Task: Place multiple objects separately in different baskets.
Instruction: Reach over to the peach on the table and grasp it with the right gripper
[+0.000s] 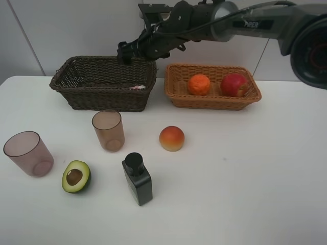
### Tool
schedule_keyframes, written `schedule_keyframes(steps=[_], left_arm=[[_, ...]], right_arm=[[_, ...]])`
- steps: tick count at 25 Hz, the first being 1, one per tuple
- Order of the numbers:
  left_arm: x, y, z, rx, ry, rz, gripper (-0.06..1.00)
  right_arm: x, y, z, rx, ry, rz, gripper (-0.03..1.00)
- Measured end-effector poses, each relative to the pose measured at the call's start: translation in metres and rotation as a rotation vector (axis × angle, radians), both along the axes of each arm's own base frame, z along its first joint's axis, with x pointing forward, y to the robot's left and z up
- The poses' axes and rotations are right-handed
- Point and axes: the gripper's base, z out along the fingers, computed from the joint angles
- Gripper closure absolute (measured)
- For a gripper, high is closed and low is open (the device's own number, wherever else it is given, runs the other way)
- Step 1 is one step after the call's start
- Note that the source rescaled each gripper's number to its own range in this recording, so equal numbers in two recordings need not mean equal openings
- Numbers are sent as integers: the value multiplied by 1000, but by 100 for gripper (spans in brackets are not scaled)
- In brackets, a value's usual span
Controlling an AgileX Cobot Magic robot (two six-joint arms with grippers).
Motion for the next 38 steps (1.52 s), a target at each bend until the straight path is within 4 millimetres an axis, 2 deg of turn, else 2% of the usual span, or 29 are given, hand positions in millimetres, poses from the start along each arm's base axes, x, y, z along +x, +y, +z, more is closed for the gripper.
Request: schedule_keyframes(steps=[5,16,24,30,38], left_arm=[[0,0,0,0,0,0,-6],[0,0,0,0,0,0,-6],[0,0,0,0,0,0,-6],[0,0,0,0,0,0,-6],[0,0,0,0,0,0,-6]], right_arm=[[-2,0,-2,-69,-18,68,-2],[-4,0,0,-59,-4,75,-2],[-16,-5,36,-67,0,109,-2],[-34,-13,60,-110,90,142,-2],[-59,-27,72,-194,223,109,-2]])
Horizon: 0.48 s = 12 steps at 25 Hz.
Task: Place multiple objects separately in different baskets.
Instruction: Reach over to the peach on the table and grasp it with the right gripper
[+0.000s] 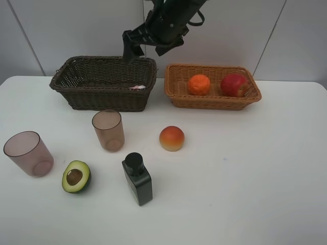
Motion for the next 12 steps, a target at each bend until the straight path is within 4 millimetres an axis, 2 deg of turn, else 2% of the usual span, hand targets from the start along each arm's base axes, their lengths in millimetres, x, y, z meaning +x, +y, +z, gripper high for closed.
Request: schedule_keyframes(steps=[4,12], left_arm=[[0,0,0,0,0,0,-6],[0,0,0,0,0,0,-6]], right_arm=[[-16,-12,-9,-29,55,-30,-2],[-44,-32,-39,-79,116,-51,-2]])
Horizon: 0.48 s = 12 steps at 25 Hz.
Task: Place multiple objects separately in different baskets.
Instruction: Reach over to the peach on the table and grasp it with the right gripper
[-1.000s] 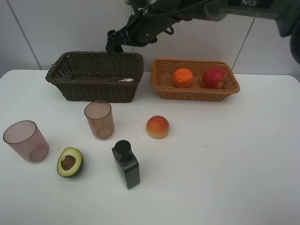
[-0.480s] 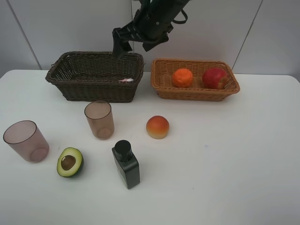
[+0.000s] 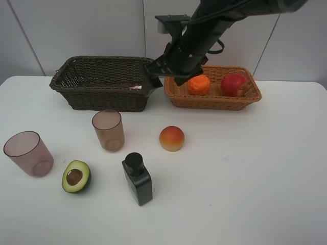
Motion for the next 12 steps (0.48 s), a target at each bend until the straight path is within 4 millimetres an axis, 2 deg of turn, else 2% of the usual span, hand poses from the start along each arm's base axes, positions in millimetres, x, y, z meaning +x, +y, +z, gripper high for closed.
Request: schedule_keyframes(steps=[5,12], left_arm=[[0,0,0,0,0,0,-6],[0,0,0,0,0,0,-6]], right_arm=[[-10,-8,-25,-29,36,-10,-2],[-17,-14,-50,-32,23,-30,-2]])
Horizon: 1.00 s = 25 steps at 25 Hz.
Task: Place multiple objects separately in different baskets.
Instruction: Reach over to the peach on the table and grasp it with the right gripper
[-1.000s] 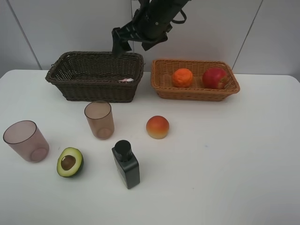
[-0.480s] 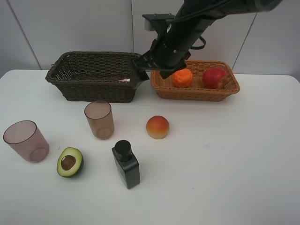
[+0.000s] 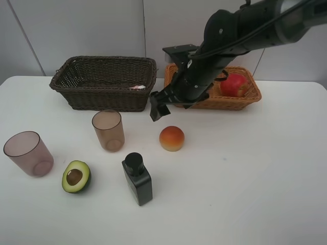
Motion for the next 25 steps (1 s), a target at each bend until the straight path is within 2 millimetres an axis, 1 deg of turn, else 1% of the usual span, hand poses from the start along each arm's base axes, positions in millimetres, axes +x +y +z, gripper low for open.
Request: schedule_keyframes(steps=[4,12,19,25], left_arm=[[0,0,0,0,0,0,-6],[0,0,0,0,0,0,-6],[0,0,0,0,0,0,-6],[0,0,0,0,0,0,-6]], right_arm=[[-3,-3,-11,6,-24,-13,-2],[-5,-7,-24,15,-57,-27,-2],[-2,-5,-47,-6,-33,-32,-2],[-2,-5,-49,-3,-36,-36,-2]])
